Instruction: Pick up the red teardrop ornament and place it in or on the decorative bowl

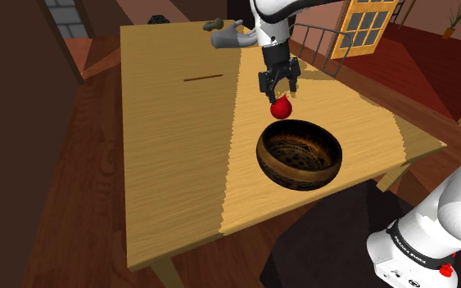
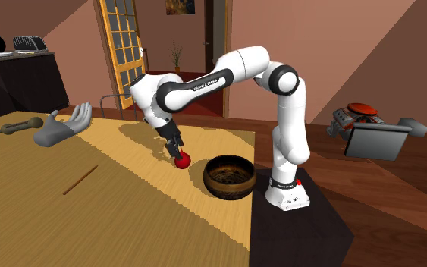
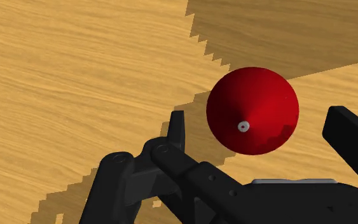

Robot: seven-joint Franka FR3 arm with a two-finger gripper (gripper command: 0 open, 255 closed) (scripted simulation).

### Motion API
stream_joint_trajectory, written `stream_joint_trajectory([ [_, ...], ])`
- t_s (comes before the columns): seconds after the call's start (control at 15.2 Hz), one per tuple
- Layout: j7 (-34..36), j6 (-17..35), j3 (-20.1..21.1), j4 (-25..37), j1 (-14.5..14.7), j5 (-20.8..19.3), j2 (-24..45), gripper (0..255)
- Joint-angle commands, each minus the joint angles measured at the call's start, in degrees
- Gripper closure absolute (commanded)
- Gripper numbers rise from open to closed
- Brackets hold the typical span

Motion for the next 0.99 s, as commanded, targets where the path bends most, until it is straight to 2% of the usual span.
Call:
stream_joint_trajectory([
  [0.0, 0.22, 1.27, 0.0, -1.26, 0.01, -0.01, 0.14, 0],
  [0.26, 0.15, 4.92, -0.13, -6.1, -0.21, 0.09, -1.08, 0],
  [0.79, 0.14, 4.91, -0.13, -6.09, -0.21, 0.09, -1.08, 0],
  [0.86, 0.14, 4.91, -0.13, -6.09, -0.21, 0.09, -1.08, 255],
  [0.92, 0.14, 4.91, -0.13, -6.09, -0.21, 0.09, -1.08, 255],
])
